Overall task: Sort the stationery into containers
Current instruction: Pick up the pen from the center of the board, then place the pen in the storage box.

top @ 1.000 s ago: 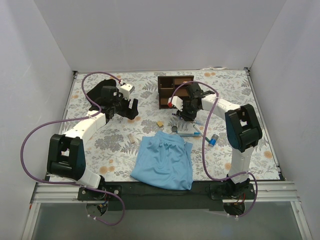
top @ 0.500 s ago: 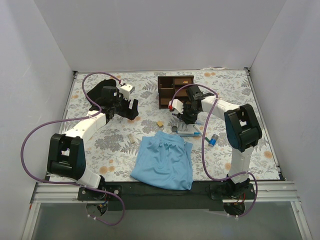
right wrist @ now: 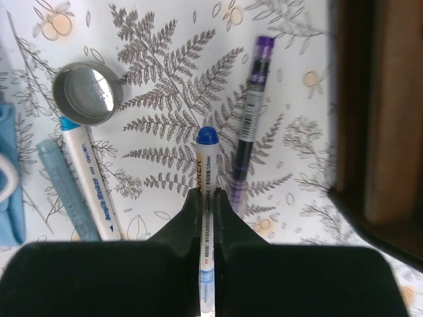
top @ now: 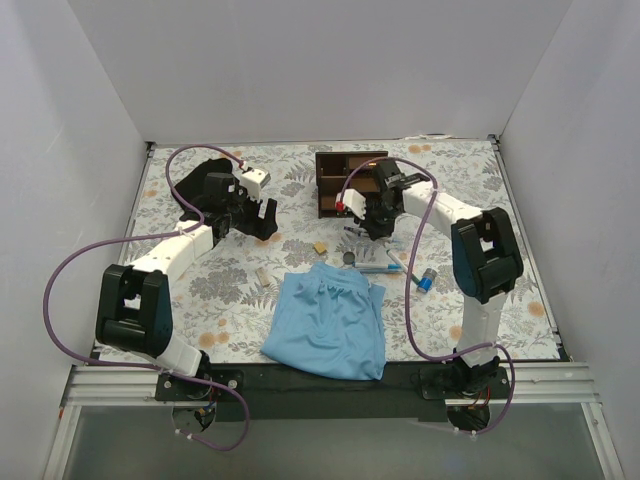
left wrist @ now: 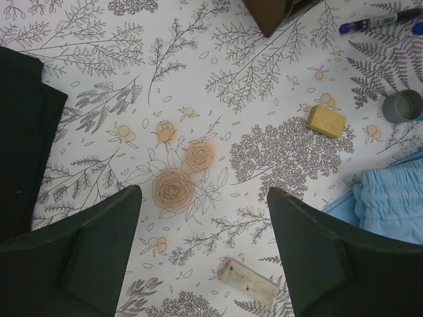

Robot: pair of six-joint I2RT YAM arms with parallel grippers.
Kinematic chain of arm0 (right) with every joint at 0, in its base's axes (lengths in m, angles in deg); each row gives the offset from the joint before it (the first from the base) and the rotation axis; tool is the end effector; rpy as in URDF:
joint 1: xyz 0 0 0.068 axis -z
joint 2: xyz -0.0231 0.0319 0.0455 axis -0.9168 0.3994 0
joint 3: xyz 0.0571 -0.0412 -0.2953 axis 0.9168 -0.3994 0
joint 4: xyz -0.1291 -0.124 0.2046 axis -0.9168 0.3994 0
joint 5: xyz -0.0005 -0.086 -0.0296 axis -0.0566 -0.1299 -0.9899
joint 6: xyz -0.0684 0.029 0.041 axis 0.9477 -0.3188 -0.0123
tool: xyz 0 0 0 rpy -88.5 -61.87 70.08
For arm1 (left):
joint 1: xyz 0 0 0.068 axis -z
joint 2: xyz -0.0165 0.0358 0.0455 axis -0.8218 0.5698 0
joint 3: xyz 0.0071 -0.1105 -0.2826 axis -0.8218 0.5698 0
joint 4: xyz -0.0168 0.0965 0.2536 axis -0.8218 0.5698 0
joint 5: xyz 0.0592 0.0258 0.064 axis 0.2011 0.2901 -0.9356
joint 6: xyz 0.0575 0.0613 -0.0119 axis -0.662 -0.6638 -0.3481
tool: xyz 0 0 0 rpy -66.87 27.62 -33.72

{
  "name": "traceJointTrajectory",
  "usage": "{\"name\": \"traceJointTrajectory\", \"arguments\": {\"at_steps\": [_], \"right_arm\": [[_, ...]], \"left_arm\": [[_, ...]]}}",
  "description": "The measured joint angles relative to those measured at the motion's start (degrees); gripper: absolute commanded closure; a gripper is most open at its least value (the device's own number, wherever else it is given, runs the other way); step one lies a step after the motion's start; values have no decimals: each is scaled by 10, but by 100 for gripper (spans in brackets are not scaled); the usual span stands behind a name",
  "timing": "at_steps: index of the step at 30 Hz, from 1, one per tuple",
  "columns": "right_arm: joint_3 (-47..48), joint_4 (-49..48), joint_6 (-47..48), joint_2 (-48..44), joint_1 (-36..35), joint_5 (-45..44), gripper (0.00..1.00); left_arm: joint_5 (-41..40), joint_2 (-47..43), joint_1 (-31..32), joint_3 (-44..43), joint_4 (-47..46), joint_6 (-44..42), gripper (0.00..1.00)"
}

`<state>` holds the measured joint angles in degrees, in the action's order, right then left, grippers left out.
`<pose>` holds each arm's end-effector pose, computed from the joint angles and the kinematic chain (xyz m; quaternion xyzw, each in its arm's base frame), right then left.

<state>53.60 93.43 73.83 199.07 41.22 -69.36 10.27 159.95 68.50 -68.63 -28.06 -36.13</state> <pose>0.3891 0.2057 0.1785 -0.6389 0.7316 0.0806 0.2239 0.3473 -0.1076 0.2356 -0.0458 0.9035 -0.2864 0.3157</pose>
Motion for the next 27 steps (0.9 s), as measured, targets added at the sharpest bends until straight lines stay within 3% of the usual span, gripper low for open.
{"name": "traceJointTrajectory", "arguments": {"at_steps": [7, 14, 17, 22, 27], "right_arm": [[118, 78, -15, -52, 0, 51, 99], [313, 83, -126, -65, 16, 153, 99], [328, -15, -225, -71, 44, 209, 99], [209, -223, -361, -86, 84, 235, 99], [190, -374, -506, -16, 84, 241, 99]], "left_arm": [[0, 0, 0, 0, -9, -6, 23], [0, -1, 0, 2, -12, -6, 23], [0, -1, 0, 2, -12, -5, 23], [1, -1, 0, 2, -12, -3, 23], [1, -1, 0, 2, -12, 0, 23]]}}
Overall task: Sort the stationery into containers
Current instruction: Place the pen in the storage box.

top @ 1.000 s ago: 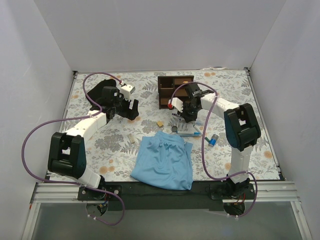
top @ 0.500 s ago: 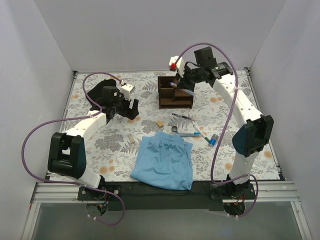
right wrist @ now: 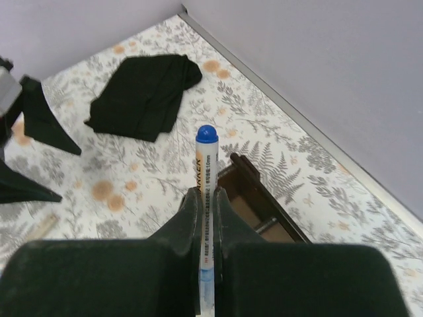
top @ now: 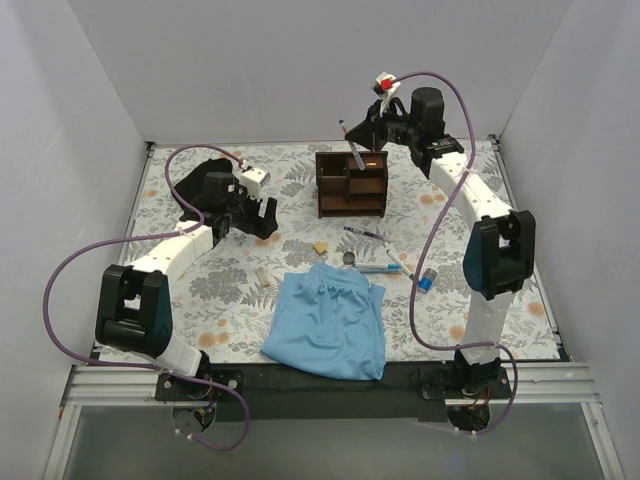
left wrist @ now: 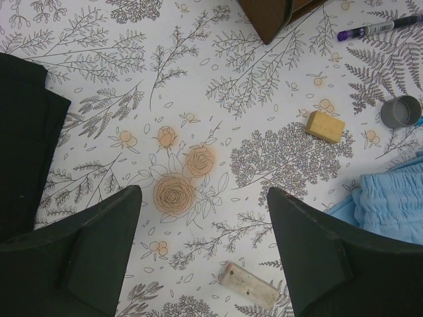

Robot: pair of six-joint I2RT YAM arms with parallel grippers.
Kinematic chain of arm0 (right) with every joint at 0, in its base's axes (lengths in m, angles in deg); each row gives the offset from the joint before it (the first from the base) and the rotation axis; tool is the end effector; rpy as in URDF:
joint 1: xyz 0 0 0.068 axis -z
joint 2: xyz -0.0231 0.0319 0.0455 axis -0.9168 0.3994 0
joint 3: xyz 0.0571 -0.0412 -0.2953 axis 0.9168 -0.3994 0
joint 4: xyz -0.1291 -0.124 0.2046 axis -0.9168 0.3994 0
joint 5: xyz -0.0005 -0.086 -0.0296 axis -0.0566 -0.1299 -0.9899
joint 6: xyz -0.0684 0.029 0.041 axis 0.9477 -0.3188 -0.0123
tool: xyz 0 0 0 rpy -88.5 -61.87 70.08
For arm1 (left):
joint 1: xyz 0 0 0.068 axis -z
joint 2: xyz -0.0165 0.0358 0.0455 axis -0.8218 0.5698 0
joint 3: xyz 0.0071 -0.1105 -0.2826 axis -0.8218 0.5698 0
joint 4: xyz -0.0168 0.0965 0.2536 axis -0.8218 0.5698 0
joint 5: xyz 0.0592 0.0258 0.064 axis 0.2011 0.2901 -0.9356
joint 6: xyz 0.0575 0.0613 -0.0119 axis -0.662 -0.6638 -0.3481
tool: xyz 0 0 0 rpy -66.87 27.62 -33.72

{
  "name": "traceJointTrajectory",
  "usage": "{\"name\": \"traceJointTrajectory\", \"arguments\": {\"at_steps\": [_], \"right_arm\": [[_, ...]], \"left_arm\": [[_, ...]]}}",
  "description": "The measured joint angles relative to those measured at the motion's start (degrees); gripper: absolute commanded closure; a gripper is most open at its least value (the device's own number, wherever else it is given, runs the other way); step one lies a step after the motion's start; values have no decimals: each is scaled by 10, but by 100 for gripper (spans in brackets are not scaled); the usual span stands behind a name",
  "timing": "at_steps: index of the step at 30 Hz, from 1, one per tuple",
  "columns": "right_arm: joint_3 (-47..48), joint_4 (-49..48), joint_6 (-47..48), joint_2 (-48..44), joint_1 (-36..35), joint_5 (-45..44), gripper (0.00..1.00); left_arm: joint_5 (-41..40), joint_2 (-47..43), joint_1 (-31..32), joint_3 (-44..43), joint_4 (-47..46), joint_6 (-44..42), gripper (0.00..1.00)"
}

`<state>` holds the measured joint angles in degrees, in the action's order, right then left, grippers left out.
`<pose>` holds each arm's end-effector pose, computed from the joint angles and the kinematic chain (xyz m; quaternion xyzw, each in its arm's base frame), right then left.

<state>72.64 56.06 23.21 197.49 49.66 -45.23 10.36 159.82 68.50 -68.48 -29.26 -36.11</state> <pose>0.4793 0.1946 0.3887 -0.3417 0.6661 0.3292 0.5754 0.3485 -0.1080 0.2377 -0.0435 0.8995 -0.2896 0.3242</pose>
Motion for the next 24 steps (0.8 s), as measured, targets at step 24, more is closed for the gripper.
{"name": "traceJointTrajectory", "arguments": {"at_steps": [24], "right_arm": [[69, -214, -210, 174, -20, -6, 99]], "left_arm": [[-6, 37, 0, -21, 14, 5, 24]]}}
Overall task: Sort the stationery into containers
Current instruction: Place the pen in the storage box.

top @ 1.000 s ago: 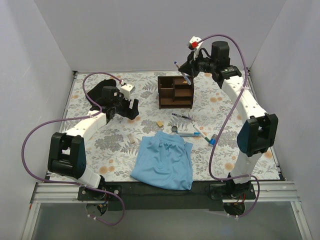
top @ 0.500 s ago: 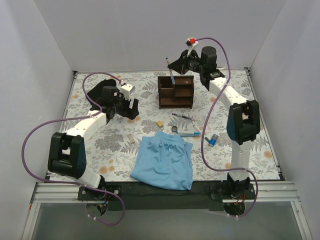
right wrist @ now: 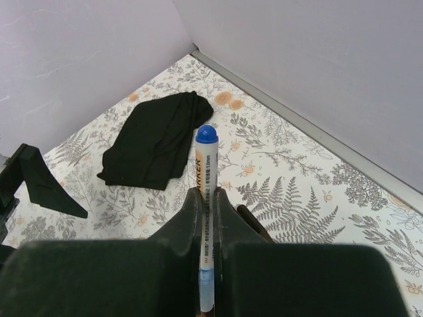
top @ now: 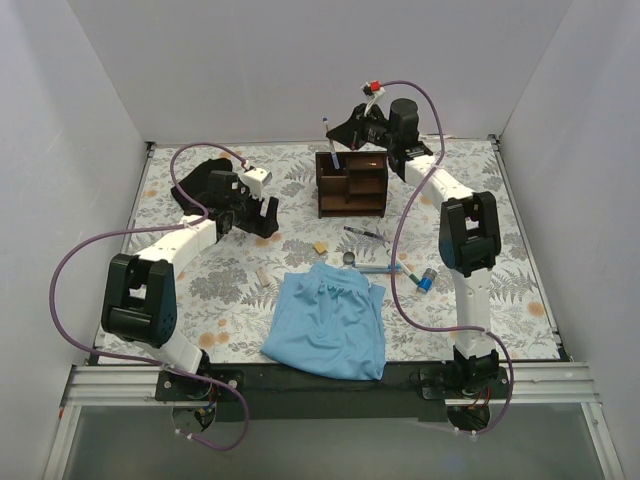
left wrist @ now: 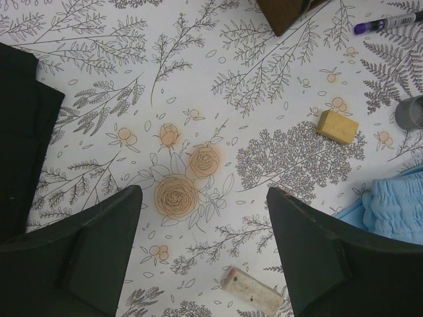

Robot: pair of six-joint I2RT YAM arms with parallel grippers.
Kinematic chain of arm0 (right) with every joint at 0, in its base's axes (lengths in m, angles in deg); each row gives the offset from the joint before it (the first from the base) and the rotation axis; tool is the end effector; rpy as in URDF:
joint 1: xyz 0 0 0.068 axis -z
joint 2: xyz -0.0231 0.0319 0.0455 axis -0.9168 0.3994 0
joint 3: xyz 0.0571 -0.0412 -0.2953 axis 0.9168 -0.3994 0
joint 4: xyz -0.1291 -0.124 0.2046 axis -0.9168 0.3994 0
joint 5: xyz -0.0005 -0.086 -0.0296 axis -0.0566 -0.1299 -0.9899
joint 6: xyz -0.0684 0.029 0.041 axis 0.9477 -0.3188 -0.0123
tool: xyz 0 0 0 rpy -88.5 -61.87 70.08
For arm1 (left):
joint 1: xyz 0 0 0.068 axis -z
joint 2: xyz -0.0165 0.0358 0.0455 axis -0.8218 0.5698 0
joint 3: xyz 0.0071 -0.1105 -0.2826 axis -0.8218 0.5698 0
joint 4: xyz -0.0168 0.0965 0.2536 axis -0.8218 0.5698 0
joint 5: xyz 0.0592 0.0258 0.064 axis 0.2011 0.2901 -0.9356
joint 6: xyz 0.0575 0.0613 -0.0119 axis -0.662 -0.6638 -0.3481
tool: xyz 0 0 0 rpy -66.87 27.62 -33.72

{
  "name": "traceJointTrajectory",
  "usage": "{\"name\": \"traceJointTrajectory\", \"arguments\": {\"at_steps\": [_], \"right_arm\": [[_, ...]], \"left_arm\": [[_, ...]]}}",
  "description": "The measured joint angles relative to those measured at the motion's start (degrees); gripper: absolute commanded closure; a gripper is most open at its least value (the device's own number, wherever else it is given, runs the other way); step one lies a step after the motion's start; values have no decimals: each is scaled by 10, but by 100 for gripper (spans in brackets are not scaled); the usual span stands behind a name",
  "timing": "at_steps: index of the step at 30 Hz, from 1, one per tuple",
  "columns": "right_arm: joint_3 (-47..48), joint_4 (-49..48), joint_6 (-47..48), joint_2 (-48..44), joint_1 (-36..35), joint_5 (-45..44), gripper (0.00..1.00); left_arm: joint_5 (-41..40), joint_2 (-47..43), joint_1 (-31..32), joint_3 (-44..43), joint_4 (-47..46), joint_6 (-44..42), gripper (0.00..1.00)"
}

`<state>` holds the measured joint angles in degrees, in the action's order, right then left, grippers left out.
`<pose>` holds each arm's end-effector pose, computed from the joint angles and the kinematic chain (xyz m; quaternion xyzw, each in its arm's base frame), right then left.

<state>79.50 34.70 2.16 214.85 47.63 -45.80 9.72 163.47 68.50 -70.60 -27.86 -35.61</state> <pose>0.5472 0.2364 0.3220 -0.2466 0.6535 0.4345 0.5687 0.3603 -0.1100 0.2258 -0.0550 0.9093 -0.2799 0.3029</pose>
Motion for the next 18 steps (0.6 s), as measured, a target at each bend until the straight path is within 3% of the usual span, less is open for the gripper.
{"name": "traceJointTrajectory", "arguments": {"at_steps": [15, 18], "right_arm": [[-67, -15, 70, 7, -8, -7, 99], [-70, -14, 80, 7, -8, -9, 85]], "left_arm": [[0, 11, 0, -13, 5, 0, 24], [0, 11, 0, -13, 6, 0, 24]]}}
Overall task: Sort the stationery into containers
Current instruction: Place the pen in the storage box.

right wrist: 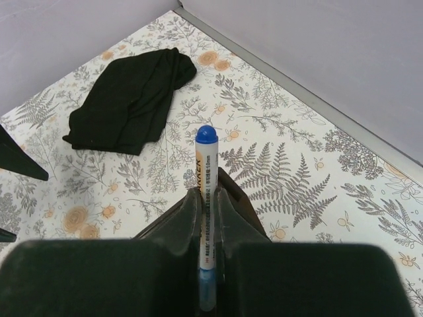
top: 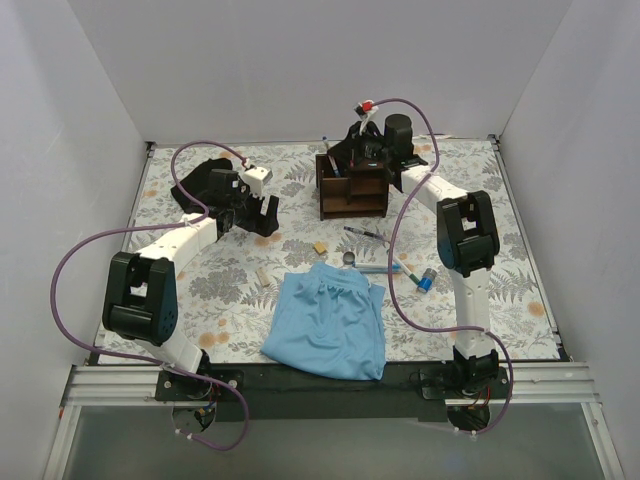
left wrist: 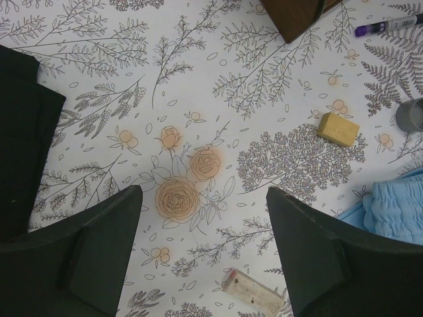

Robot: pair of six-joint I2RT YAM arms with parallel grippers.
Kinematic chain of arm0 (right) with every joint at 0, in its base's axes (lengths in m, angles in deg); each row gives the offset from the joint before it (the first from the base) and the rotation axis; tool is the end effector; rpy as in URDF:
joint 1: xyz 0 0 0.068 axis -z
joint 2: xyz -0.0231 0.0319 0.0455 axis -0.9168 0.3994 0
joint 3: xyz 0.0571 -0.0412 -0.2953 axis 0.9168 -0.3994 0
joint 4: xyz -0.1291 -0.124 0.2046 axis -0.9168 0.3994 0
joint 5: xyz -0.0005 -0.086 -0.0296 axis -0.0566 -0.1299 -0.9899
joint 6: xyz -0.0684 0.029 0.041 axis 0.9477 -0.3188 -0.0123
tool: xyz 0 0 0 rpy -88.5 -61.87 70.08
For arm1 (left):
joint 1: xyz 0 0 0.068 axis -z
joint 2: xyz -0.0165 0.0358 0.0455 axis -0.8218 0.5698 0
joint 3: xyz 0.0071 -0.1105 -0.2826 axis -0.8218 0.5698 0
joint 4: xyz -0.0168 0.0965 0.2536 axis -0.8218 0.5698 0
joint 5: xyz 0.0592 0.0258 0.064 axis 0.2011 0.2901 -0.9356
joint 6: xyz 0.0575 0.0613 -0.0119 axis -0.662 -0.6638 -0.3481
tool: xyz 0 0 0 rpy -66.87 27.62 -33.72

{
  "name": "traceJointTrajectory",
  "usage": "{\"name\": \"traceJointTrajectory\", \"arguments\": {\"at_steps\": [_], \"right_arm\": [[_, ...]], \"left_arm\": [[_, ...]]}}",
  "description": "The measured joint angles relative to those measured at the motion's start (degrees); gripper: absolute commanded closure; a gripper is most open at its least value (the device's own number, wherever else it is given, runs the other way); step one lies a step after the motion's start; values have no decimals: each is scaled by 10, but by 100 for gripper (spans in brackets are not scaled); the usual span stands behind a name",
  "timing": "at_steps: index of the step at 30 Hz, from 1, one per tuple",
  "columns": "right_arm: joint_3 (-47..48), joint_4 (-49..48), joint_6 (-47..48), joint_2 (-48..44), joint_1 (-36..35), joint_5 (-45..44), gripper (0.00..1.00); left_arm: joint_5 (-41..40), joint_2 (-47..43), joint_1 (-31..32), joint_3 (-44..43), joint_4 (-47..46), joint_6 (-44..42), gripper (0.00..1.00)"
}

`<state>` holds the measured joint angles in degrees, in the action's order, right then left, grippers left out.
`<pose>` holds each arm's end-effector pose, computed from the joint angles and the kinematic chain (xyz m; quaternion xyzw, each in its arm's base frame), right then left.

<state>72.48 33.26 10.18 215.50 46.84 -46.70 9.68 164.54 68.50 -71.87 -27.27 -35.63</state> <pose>0.5411 0.2420 0.2710 -0.2812 0.6717 0.3960 0.5594 0.3653 -0.1111 0.2259 -0.0557 0.9106 -0.2786 0.3001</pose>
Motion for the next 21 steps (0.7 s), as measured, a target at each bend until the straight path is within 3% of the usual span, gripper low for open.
{"name": "traceJointTrajectory", "arguments": {"at_steps": [1, 7, 16, 21], "right_arm": [[0, -1, 4, 0, 0, 0, 77], [-18, 0, 24, -8, -1, -5, 56], [-60, 76, 92, -114, -3, -23, 52], [-63, 254, 229, -244, -3, -37, 40]], "left_arm": [[0, 0, 0, 0, 0, 0, 24], [0, 0, 0, 0, 1, -2, 24], [-4, -46, -1, 11, 0, -24, 23], [-6, -120, -15, 37, -4, -21, 19]]}}
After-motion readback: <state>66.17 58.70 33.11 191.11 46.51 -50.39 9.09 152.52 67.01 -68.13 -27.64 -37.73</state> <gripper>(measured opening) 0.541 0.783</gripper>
